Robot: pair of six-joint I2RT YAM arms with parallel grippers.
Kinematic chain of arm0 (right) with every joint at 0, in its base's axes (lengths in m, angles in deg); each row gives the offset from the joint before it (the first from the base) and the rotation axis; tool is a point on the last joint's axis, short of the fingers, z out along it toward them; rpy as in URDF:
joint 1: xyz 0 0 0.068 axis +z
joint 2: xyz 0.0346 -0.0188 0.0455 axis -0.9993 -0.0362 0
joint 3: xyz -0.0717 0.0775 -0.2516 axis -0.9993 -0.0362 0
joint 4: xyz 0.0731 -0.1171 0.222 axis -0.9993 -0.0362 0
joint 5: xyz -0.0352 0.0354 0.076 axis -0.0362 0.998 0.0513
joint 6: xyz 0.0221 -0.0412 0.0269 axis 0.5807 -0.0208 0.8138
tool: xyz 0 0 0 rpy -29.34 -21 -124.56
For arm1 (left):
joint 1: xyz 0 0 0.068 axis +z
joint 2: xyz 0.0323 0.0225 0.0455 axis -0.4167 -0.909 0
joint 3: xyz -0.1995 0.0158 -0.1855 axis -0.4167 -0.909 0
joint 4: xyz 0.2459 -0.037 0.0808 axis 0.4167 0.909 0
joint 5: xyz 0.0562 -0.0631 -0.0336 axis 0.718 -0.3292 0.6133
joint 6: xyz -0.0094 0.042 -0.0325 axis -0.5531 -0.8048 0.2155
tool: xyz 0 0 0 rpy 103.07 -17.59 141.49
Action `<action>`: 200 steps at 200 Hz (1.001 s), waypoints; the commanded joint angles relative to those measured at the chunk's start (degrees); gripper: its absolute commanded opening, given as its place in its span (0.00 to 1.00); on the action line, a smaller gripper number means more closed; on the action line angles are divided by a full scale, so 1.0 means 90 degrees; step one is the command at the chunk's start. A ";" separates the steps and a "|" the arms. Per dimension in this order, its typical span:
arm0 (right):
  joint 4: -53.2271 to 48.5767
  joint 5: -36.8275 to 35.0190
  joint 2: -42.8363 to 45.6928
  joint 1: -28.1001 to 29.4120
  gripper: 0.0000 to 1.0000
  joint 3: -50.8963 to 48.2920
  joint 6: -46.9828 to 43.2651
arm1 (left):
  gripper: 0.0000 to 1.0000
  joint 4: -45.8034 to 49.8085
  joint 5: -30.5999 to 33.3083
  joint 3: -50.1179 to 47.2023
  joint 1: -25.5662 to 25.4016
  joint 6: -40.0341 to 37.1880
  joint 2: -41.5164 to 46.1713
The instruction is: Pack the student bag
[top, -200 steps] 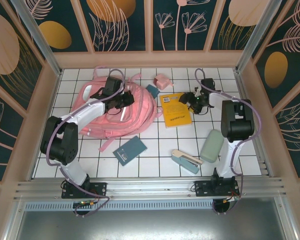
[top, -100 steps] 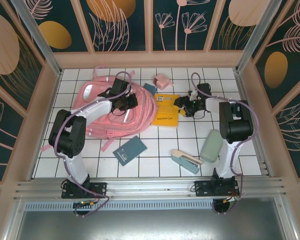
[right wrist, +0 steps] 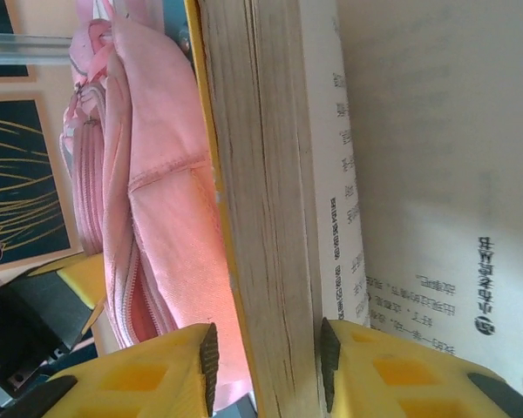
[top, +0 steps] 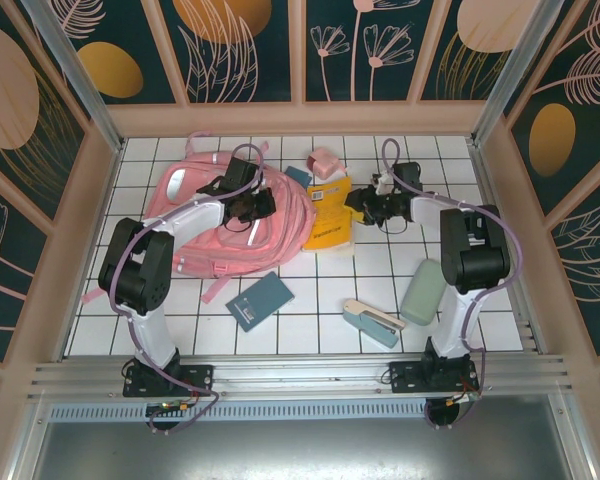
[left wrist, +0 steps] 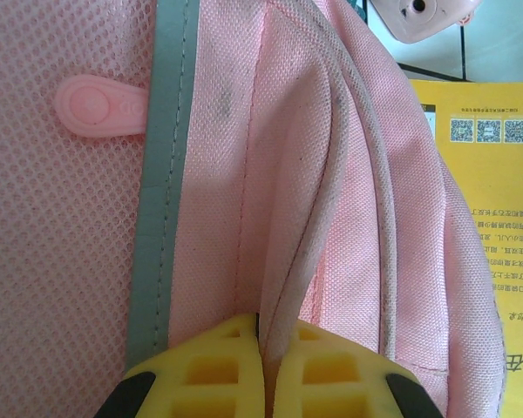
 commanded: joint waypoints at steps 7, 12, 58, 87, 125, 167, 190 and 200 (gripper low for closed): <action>0.0257 0.0492 -0.0320 0.0324 0.39 0.0288 -0.0001 | 0.00 -0.0069 -0.0348 0.0034 -0.0086 0.0031 -0.0126; 0.0257 0.0467 -0.0372 0.0337 0.38 0.0313 0.0005 | 0.00 -0.0065 -0.0355 0.0037 -0.0086 0.0025 -0.0127; -0.0011 -0.0194 -0.0289 0.0295 0.19 0.0476 -0.0120 | 0.05 0.0074 -0.0122 0.0076 -0.0084 0.0005 0.0057; -0.0545 -0.0811 0.0151 0.0096 0.08 0.0605 -0.0388 | 0.14 0.0198 0.0158 0.0125 -0.0076 -0.0011 0.0241; -0.0878 -0.1172 0.0908 -0.0171 0.02 0.0626 -0.0519 | 0.36 0.0354 0.0280 0.0287 -0.0067 -0.0038 0.0423; -0.1195 -0.1068 0.1701 -0.0246 0.02 0.0800 -0.0487 | 0.55 0.0575 0.0173 0.0632 -0.0049 -0.0067 0.0815; -0.1035 -0.0692 0.2113 -0.0221 0.02 0.0828 -0.0185 | 0.64 0.0169 -0.0741 0.0649 0.0063 0.0254 0.1131; -0.0929 -0.0531 0.2275 -0.0167 0.02 0.0819 -0.0033 | 0.67 -0.0142 -0.1155 0.0600 0.0080 0.0481 0.1208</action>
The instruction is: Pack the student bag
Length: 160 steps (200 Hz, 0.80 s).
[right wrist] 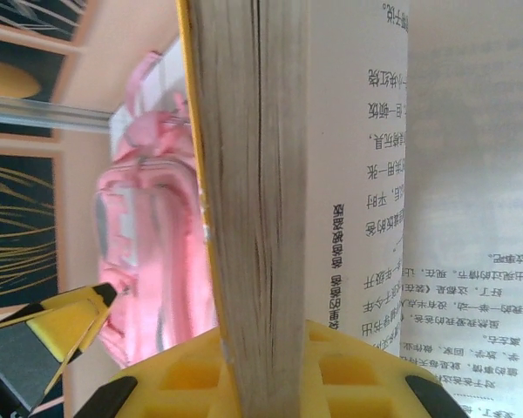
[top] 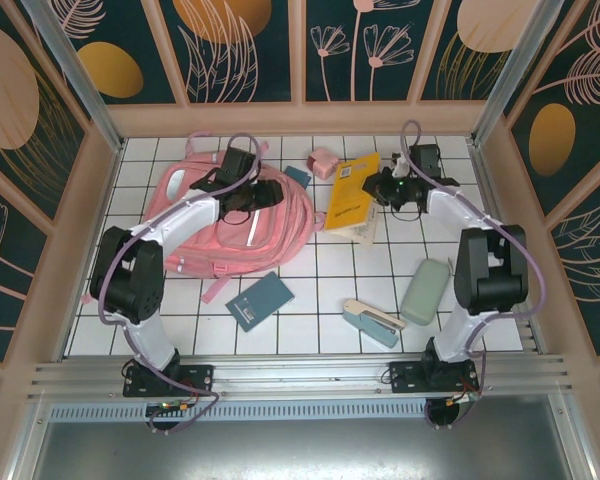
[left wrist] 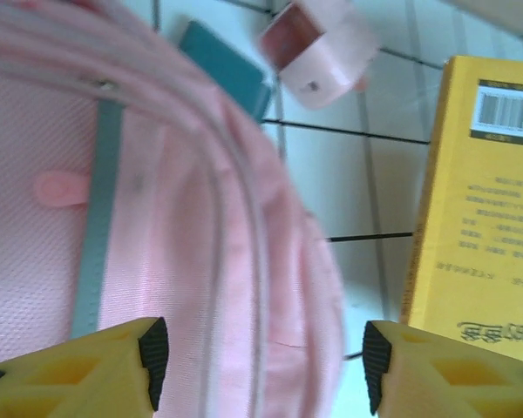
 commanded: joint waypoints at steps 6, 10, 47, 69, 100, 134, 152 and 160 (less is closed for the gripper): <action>0.0403 0.0710 0.0706 0.0150 0.02 0.0271 0.0416 | 0.68 -0.0710 -0.1252 0.0071 0.0080 0.0557 0.0476; 0.0445 0.0770 0.0743 0.0191 0.02 0.0265 0.0465 | 0.69 -0.0873 -0.1429 0.0041 0.0080 0.0658 0.0487; 0.1112 0.0986 0.1176 0.0620 0.02 0.0050 0.1085 | 0.73 -0.2766 -0.2921 -0.0466 0.0080 0.2077 0.0363; 0.1526 0.1141 0.1288 0.0821 0.02 -0.0013 0.1498 | 0.73 -0.3630 -0.3242 -0.0773 0.0070 0.2579 0.0380; 0.2037 0.1306 0.1371 0.0961 0.02 -0.0037 0.2018 | 0.71 -0.4178 -0.3429 -0.1071 0.0070 0.2961 0.0401; 0.2477 0.1408 0.1372 0.1017 0.02 -0.0123 0.2390 | 0.59 -0.5047 -0.3644 -0.1348 0.0070 0.3509 0.0477; 0.2594 0.1406 0.1346 0.1049 0.02 -0.0209 0.2462 | 0.46 -0.5418 -0.3712 -0.1422 0.0070 0.3742 0.0526; 0.2585 0.1384 0.1346 0.1051 0.02 -0.0235 0.2453 | 0.41 -0.5492 -0.3724 -0.1423 0.0070 0.3792 0.0555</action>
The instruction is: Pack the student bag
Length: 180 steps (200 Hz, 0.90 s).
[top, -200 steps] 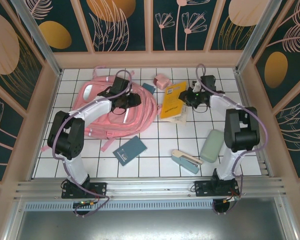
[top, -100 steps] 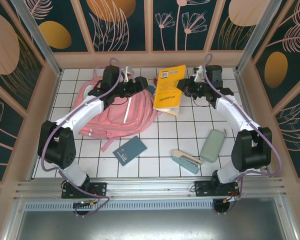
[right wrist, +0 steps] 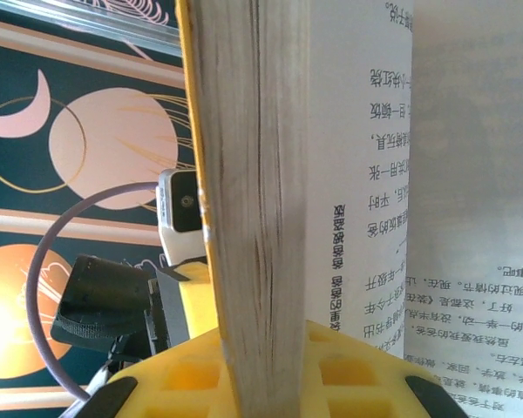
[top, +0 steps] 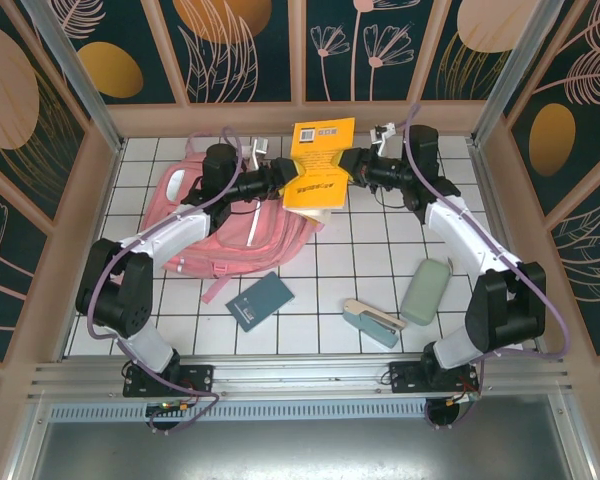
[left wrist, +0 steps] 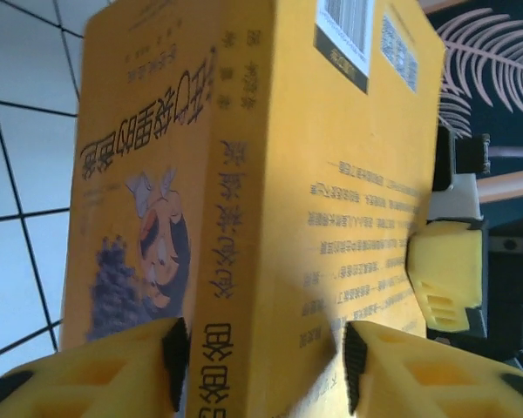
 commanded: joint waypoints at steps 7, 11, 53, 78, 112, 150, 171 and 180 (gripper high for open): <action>0.0785 0.0265 0.0274 0.0083 0.02 -0.0109 0.0287 | 0.36 -0.0986 -0.0291 -0.0092 0.0010 0.0467 0.0190; 0.0785 0.0254 0.0282 0.0075 0.02 -0.0123 0.0283 | 0.34 -0.1001 -0.0284 -0.0092 0.0010 0.0479 0.0205; 0.0266 -0.0026 0.0290 0.0081 0.08 -0.0100 -0.0055 | 0.12 -0.1101 -0.0277 -0.0053 0.0009 0.0545 0.0288; -0.0299 -0.0361 0.0332 0.0081 0.29 0.0069 -0.0442 | 0.04 -0.1071 -0.0277 -0.0043 0.0009 0.0523 0.0342; -0.1495 -0.1565 0.0523 0.0026 0.48 0.0357 -0.1208 | 0.00 -0.0881 -0.0259 0.0075 0.0009 0.0403 0.0469; -0.0821 -0.1103 0.0712 -0.0258 0.78 -0.0308 -0.0829 | 0.00 -0.0604 -0.0205 0.0284 0.0009 0.0236 0.0619; 0.0216 -0.0396 0.0696 -0.0253 0.95 -0.0764 -0.0190 | 0.00 -0.0705 -0.0210 0.0318 0.0009 0.0326 0.0682; 0.0596 -0.0214 0.0665 -0.0258 0.95 -0.0902 0.0082 | 0.00 -0.0822 -0.0222 0.0318 0.0009 0.0420 0.0717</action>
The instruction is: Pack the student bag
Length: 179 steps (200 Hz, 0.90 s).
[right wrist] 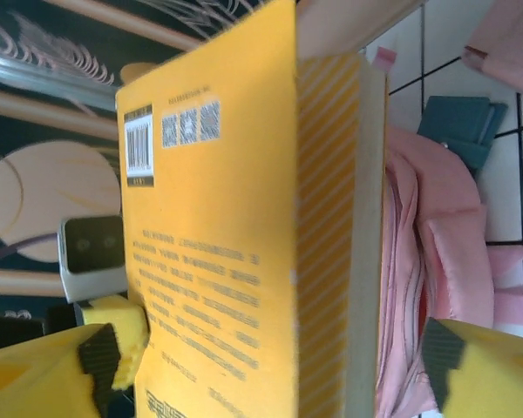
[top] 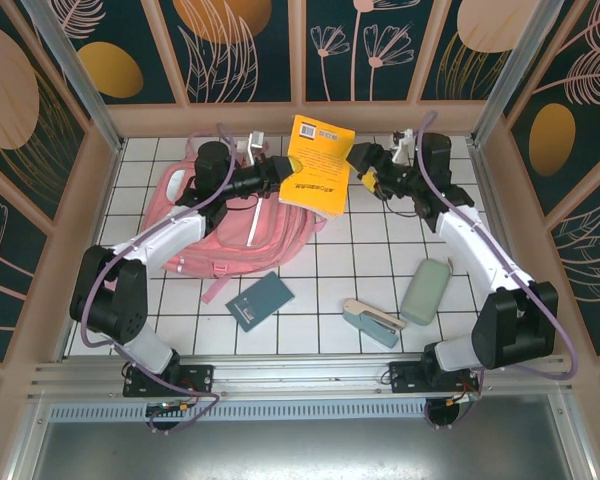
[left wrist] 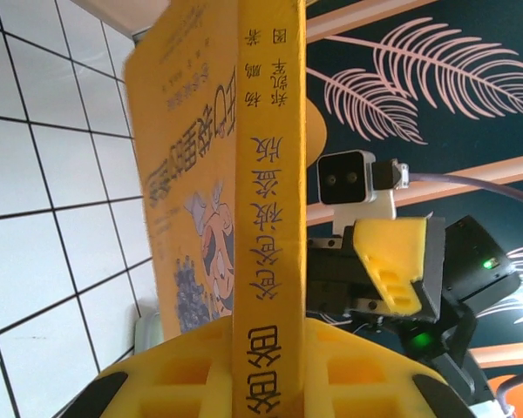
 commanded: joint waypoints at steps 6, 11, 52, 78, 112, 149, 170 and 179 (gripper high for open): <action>0.1422 0.0820 0.0025 0.0016 0.98 -0.0497 0.0831 | 0.00 -0.0616 -0.0058 0.0319 -0.0025 0.0061 0.0412; 0.1635 0.0866 0.0015 0.0029 0.98 -0.0576 0.0970 | 0.00 -0.0693 -0.0068 0.0310 -0.0025 0.0131 0.0425; 0.3667 0.1148 -0.0136 0.0176 0.99 -0.1176 0.2350 | 0.00 -0.1514 -0.0061 0.0163 -0.0021 0.0875 0.0476; 0.5497 0.1251 -0.0263 0.0226 0.98 -0.1426 0.3664 | 0.00 -0.1799 -0.0065 0.0114 -0.0025 0.1116 0.0495; 0.5886 0.1140 -0.0327 0.0314 0.96 -0.1180 0.3950 | 0.00 -0.1875 -0.0045 0.0041 -0.0020 0.1168 0.0549; 0.6276 0.1160 -0.0263 0.0309 0.77 -0.1067 0.4126 | 0.00 -0.1771 -0.0070 -0.0200 -0.0024 0.1038 0.0601; 0.5782 0.1133 -0.0101 0.0323 0.60 -0.0947 0.3761 | 0.00 -0.1512 -0.0107 -0.0343 -0.0025 0.0728 0.0707; 0.5390 0.1122 -0.0047 0.0343 0.51 -0.0888 0.3505 | 0.00 -0.1249 -0.0104 -0.0364 -0.0025 0.0510 0.0768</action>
